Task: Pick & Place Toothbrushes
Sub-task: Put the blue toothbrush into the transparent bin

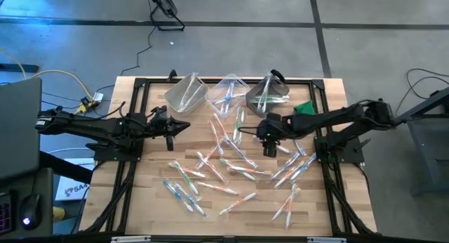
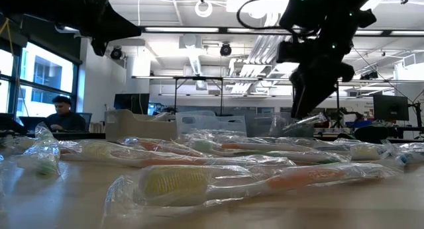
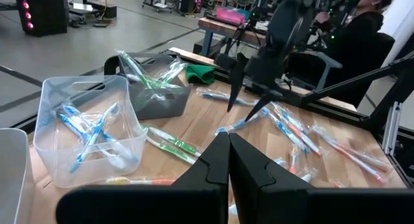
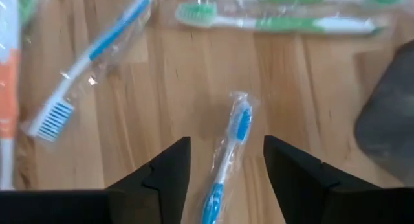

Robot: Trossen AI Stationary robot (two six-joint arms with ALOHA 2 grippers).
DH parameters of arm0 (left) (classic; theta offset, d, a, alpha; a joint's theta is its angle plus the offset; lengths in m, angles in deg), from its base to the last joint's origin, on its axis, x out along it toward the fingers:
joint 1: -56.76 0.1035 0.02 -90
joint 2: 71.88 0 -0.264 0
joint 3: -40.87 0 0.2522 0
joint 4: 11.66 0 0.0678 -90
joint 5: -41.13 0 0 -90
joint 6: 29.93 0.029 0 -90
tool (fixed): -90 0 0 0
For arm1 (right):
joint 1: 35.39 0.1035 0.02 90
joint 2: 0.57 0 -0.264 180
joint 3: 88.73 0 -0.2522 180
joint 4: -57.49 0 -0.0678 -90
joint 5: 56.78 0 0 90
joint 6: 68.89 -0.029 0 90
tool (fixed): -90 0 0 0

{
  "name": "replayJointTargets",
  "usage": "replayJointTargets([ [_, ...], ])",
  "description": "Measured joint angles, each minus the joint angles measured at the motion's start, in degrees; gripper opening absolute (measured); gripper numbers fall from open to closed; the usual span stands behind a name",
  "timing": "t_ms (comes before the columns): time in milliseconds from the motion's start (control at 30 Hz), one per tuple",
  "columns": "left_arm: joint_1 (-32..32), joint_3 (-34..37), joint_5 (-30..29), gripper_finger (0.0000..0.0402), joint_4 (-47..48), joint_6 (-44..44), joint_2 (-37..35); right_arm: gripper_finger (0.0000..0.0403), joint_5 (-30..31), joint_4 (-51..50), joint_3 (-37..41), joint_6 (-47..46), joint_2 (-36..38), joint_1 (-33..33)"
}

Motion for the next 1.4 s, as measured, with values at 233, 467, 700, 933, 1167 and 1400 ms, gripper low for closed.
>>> replayJointTargets([
  [233, 0.02, 0.0, 0.0, 0.0, -0.01, 0.0, 0.0, 0.0178, 0.01, -1.55, 0.0, -0.21, -3.94, 0.0],
  [467, 0.0, 0.0, 0.02, 0.0, 0.01, 0.1, 0.0, 0.0177, 0.0, -3.06, 0.0, -0.67, -6.93, 0.0],
  [700, 0.02, 0.0, 0.02, 0.0, 0.0, 0.44, 0.0, 0.0177, 0.46, -5.27, 0.0, -1.74, -7.79, -0.02],
  [933, 0.02, 0.0, 0.02, 0.0, -0.01, 0.9, 0.0, 0.0177, -0.17, -6.85, 0.0, -4.19, -7.79, -0.07],
  [1167, 0.02, 0.0, 0.02, 0.0, 0.01, 0.87, 0.0, 0.0177, -1.18, -8.43, 0.0, -7.21, -7.79, -0.05],
  [1400, 0.0, 0.0, 0.02, 0.0, -0.01, 0.87, 0.0, 0.0166, -2.13, -9.49, 0.0, -9.11, -7.77, -0.16],
])
